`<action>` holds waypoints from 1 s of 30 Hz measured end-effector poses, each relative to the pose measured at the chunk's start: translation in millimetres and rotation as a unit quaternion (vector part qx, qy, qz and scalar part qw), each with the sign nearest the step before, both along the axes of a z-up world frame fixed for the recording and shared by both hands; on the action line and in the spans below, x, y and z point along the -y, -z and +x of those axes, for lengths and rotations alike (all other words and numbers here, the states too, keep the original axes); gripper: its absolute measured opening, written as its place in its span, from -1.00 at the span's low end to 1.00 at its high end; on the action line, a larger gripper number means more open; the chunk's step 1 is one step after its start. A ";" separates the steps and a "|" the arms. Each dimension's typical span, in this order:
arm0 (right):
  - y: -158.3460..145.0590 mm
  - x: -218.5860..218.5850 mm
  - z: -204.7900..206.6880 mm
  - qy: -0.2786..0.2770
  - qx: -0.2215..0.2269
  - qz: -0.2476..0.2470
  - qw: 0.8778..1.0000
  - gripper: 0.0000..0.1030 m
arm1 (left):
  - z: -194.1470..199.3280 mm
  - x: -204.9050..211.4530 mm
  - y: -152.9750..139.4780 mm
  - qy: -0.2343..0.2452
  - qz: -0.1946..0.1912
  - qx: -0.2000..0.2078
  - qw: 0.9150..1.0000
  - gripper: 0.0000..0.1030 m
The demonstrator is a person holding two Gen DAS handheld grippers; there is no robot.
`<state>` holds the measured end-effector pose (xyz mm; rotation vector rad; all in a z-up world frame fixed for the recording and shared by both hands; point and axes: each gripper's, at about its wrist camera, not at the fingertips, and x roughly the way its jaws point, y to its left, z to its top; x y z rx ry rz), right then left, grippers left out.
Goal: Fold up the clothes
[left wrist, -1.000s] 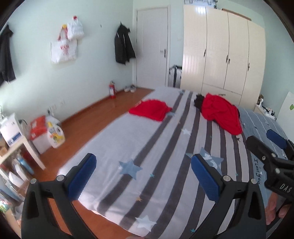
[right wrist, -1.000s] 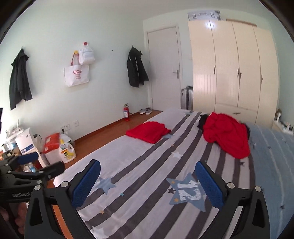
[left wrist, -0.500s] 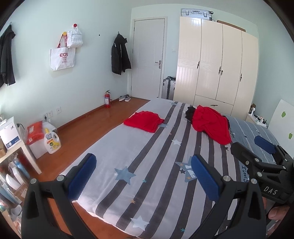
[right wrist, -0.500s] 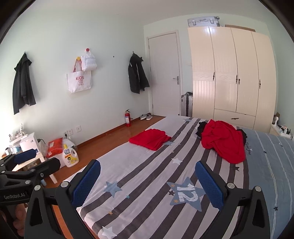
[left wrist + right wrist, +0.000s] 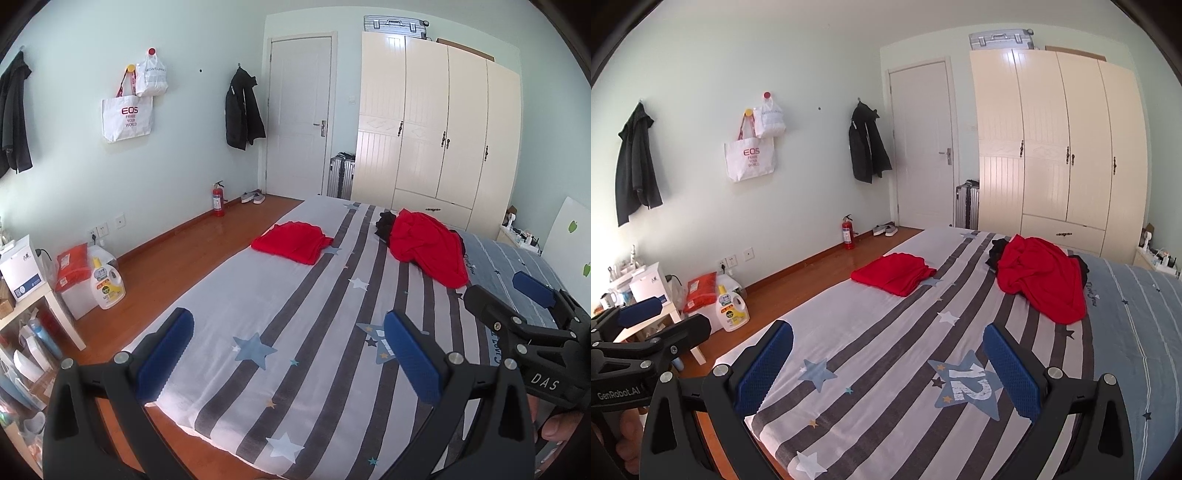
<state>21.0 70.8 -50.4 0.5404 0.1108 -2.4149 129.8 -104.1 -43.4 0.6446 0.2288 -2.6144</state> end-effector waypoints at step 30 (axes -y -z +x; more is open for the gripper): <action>-2.1 -1.0 4.5 -0.006 0.002 0.000 1.000 0.98 | 3.5 -1.2 -1.7 -0.011 -0.017 -0.012 1.000 0.98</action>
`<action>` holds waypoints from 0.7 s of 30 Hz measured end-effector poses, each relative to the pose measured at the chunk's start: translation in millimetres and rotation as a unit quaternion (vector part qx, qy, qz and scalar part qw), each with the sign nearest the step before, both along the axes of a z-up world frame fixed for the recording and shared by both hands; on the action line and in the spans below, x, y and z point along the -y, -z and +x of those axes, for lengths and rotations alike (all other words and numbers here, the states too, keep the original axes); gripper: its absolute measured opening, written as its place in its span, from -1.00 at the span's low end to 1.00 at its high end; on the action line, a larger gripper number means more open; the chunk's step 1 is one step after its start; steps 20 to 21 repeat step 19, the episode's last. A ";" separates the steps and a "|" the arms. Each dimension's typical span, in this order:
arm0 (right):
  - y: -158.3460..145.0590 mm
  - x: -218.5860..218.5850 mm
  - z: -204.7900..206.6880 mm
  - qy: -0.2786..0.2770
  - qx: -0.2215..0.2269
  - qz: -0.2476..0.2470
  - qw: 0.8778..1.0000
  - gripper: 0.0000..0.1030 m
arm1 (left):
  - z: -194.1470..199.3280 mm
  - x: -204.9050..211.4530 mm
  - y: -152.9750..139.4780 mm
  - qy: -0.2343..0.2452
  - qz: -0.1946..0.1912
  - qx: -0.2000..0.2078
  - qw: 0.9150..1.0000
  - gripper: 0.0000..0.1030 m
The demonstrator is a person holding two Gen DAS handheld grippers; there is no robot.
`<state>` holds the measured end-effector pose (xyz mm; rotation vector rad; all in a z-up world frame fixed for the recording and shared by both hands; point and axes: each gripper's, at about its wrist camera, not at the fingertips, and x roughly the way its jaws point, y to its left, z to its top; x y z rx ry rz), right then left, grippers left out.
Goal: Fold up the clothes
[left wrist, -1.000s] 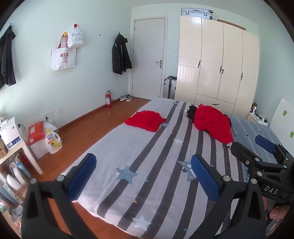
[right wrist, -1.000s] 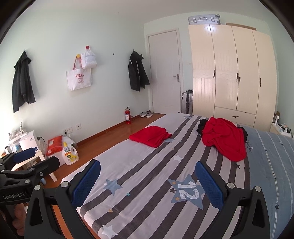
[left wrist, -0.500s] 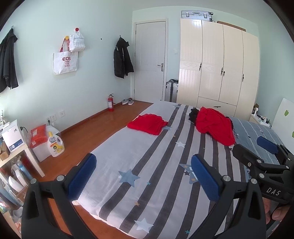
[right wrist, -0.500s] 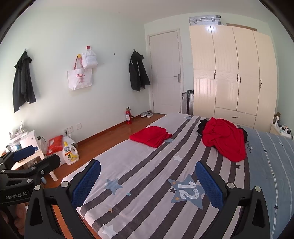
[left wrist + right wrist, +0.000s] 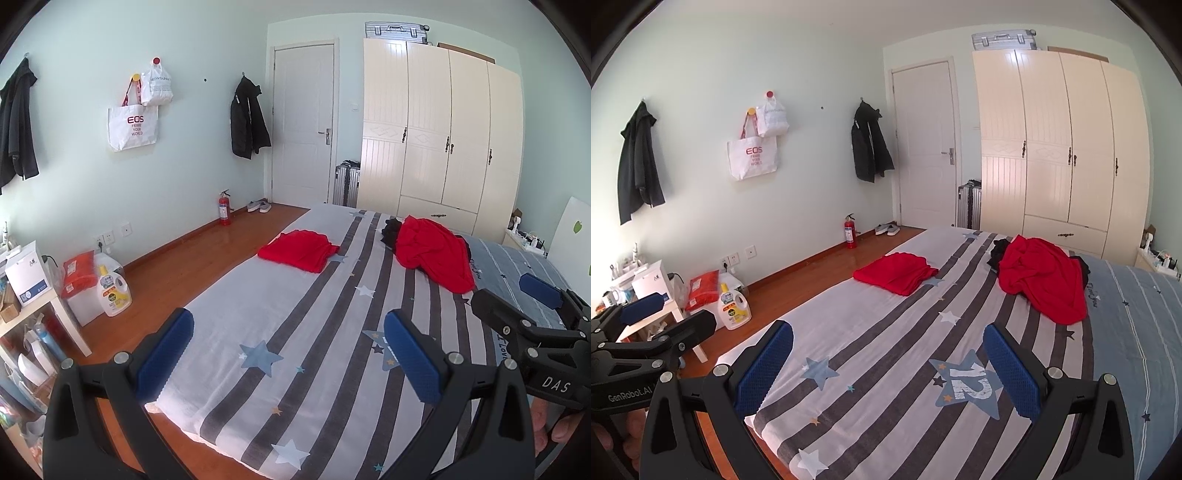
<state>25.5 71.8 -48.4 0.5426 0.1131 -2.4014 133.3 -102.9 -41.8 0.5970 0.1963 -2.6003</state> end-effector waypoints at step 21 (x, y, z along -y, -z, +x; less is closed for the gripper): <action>-1.3 0.5 2.1 -0.002 -0.003 0.002 1.000 0.98 | 3.2 -2.4 -1.7 -0.002 -0.005 -0.007 1.000 0.98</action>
